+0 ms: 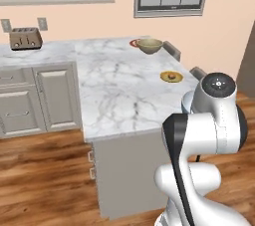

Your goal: Take the smaller bowl and place it next to the appetizer plate on the dining counter , and place the larger bowl next to the plate with cooked food.

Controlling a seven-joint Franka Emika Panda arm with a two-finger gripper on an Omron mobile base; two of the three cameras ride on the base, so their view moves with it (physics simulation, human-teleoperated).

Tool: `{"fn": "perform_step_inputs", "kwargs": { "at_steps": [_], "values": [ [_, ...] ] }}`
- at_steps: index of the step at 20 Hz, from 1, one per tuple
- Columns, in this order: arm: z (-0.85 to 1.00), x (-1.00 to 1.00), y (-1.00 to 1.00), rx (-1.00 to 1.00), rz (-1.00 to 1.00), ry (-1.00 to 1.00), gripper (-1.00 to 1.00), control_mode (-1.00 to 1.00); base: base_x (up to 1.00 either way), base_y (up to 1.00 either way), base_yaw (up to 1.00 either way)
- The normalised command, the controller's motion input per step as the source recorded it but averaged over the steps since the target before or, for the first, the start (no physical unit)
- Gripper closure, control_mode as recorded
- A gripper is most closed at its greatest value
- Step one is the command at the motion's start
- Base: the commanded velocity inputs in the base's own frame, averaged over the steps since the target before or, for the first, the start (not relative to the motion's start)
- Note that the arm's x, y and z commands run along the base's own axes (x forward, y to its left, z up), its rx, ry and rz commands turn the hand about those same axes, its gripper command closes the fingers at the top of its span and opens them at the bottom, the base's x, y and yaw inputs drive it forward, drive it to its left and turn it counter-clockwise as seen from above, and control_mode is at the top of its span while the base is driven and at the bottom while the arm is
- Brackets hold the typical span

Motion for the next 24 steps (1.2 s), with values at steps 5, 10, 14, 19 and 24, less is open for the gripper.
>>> {"fn": "perform_step_inputs", "kwargs": {
  "at_steps": [5,10,14,19,24],
  "values": [
    [0.00,0.00,0.00,0.00,0.00,0.00,1.00,1.00,1.00,-0.46,0.47],
    [0.00,0.00,0.00,0.00,0.00,0.00,1.00,1.00,1.00,-0.99,0.04],
    [0.00,0.00,0.00,0.00,0.00,0.00,1.00,1.00,1.00,-0.99,0.00],
    [0.00,0.00,0.00,0.00,0.00,0.00,1.00,1.00,1.00,-0.92,-0.02],
    [0.00,0.00,0.00,0.00,0.00,0.00,1.00,1.00,1.00,-0.43,-0.50]
  ]
}}
